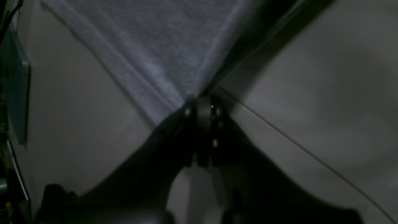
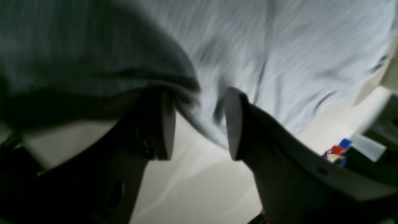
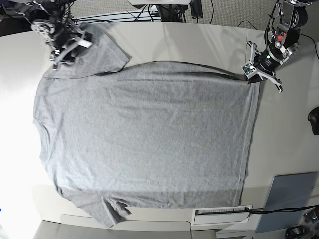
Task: Fold the T-shirt properly
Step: 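Grasp the shoulder corners and pull them toward the robot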
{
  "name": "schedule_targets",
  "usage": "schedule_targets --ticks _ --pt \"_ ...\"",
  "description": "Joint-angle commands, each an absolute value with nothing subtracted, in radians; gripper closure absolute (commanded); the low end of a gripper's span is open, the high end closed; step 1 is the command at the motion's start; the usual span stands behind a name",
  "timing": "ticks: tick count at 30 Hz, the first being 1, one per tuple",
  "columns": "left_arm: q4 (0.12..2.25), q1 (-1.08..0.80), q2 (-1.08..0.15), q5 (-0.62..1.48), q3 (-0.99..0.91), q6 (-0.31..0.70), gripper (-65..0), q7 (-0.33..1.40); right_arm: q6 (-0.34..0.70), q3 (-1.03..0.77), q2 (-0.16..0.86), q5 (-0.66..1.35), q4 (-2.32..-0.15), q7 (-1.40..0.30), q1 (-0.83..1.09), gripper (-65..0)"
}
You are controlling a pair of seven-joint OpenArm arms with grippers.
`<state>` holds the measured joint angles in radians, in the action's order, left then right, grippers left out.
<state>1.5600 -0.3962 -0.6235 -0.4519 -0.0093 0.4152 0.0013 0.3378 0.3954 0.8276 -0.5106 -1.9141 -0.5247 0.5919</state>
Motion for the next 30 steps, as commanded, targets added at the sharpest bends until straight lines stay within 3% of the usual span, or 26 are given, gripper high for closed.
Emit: schedule_targets --ticks 1,9,17,21,30 --pt "1.542 -0.415 -0.634 -0.490 -0.007 0.469 0.0 0.096 0.350 0.418 0.825 -0.499 -1.921 -0.529 0.579 -26.6" --pt "1.542 -0.415 -0.634 -0.490 -0.007 0.469 0.0 0.096 0.348 0.484 0.790 -0.556 -1.921 -0.593 0.529 -26.0" --pt "1.542 -0.415 -0.634 -0.490 -0.007 0.469 0.0 0.096 0.332 0.484 0.790 -0.561 -1.921 -0.624 0.530 0.0" --pt "1.542 -0.415 -0.635 -0.412 -0.007 0.470 0.0 0.118 0.198 0.484 0.797 -0.580 -1.929 -0.694 0.535 0.0" --pt "1.671 -0.516 -0.635 -0.194 -0.074 0.473 0.0 0.239 0.133 0.482 0.910 -0.666 -2.026 -0.712 0.694 0.0"
